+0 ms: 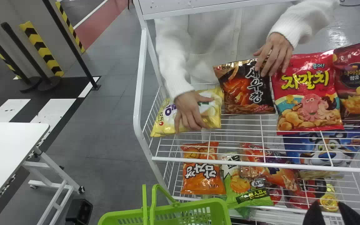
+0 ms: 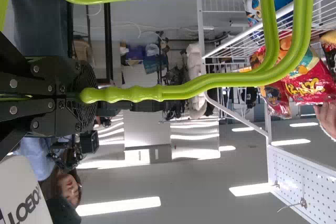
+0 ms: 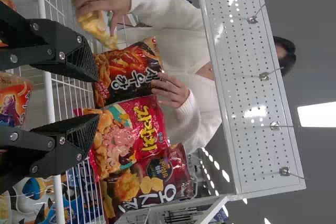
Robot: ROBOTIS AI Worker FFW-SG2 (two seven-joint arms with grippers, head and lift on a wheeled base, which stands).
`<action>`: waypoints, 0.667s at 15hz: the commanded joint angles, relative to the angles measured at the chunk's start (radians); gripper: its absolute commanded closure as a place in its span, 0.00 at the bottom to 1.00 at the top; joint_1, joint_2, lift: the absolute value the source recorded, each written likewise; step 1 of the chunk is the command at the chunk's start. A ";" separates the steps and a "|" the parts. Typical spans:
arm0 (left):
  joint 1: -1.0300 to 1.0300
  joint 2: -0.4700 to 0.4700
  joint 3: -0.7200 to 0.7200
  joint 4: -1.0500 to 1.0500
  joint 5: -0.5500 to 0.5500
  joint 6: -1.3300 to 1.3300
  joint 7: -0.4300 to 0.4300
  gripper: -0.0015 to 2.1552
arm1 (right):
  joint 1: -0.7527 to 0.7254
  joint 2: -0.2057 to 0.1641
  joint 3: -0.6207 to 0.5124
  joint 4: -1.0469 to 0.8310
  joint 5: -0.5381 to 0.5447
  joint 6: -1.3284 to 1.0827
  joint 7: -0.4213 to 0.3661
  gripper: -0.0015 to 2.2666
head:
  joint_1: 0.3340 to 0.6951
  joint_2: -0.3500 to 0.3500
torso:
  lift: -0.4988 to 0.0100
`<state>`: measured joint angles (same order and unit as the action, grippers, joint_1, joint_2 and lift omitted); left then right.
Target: Hold basket handle with left hand then pick spicy shrimp crackers with right hand and place into basket
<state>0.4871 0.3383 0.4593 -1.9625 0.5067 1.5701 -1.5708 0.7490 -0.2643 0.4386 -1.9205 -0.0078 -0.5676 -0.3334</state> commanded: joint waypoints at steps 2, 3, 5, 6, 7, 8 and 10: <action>-0.007 0.001 0.001 0.008 0.004 0.001 -0.010 0.99 | -0.003 -0.003 -0.001 0.025 0.005 -0.090 0.001 0.09 | 1.00 0.91 | 0.97; -0.007 0.001 0.001 0.010 0.006 0.001 -0.010 0.99 | -0.002 -0.006 -0.001 0.028 0.020 -0.099 0.001 0.09 | 1.00 0.90 | 0.97; -0.007 0.002 0.001 0.008 0.010 0.001 -0.010 0.99 | 0.004 -0.004 0.000 0.021 0.023 -0.083 -0.001 0.12 | 1.00 0.91 | 0.97; -0.004 0.001 0.001 0.004 0.010 0.001 -0.010 0.99 | 0.009 -0.004 0.002 0.012 0.020 -0.050 -0.003 0.18 | 1.00 0.91 | 0.97; 0.001 0.001 0.002 0.001 0.015 0.001 -0.010 0.99 | 0.018 -0.004 0.003 -0.005 0.025 -0.010 -0.021 0.24 | 1.00 0.91 | 0.97; 0.008 -0.007 0.010 -0.015 0.012 0.001 -0.010 0.99 | 0.021 -0.004 0.020 -0.017 0.049 0.021 -0.084 0.39 | 1.00 0.91 | 0.97; 0.034 -0.033 0.025 -0.082 -0.022 0.001 -0.010 0.99 | 0.020 -0.006 0.031 -0.034 0.081 0.085 -0.127 0.69 | 1.00 0.89 | 0.97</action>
